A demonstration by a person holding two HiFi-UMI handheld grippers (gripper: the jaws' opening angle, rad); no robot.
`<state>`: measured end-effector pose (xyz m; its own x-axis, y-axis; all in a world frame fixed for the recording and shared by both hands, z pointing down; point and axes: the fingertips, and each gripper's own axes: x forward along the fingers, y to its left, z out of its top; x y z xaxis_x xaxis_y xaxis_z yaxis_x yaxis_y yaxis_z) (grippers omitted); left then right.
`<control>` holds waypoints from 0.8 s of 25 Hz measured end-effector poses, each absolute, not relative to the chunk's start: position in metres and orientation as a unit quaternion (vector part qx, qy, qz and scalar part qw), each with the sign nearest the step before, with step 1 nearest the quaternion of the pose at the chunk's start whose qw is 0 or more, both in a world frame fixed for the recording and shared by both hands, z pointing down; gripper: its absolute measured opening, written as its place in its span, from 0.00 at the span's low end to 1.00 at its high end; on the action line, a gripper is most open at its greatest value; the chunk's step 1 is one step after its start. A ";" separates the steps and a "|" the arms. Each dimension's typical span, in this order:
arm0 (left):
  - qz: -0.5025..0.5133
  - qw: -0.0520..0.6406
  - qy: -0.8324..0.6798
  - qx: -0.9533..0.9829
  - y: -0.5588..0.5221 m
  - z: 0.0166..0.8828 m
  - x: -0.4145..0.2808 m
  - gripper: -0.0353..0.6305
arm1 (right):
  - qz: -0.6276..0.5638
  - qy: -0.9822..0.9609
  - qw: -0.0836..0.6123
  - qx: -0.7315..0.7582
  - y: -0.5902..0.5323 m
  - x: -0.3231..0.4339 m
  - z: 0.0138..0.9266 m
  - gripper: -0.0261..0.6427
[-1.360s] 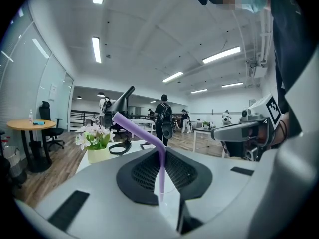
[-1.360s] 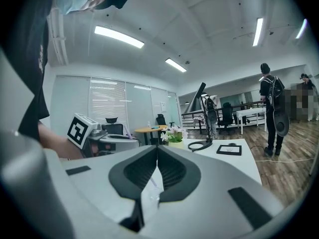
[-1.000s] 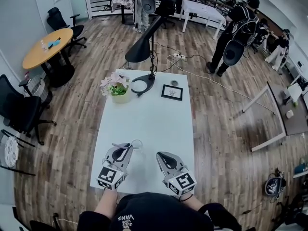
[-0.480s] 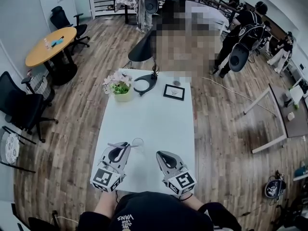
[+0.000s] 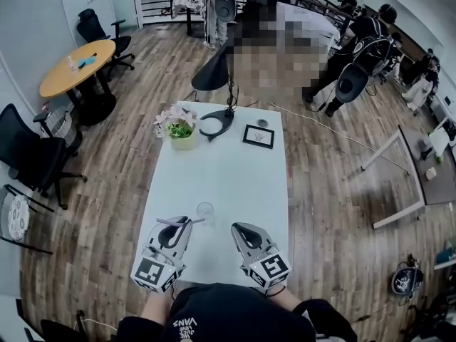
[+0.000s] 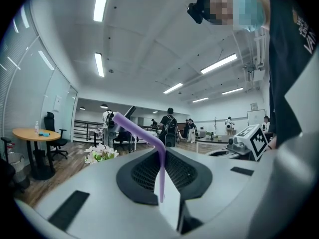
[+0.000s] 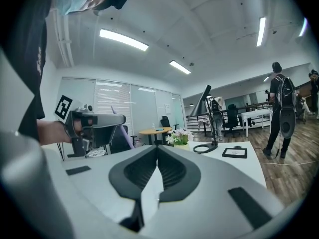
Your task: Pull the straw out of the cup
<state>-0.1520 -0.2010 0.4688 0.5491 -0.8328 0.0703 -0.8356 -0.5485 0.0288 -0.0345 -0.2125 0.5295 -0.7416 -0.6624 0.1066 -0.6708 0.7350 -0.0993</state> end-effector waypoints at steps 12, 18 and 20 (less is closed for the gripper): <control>0.037 0.053 -0.476 0.877 -0.188 0.492 -0.148 0.11 | 0.063 -0.937 0.031 0.342 -0.206 -0.044 0.527 0.07; 0.044 0.063 -0.476 0.876 -0.188 0.506 -0.144 0.11 | 0.056 -0.941 0.026 0.332 -0.201 -0.048 0.518 0.07; 0.045 0.069 -0.476 0.876 -0.187 0.512 -0.143 0.11 | 0.054 -0.942 0.024 0.332 -0.201 -0.047 0.516 0.07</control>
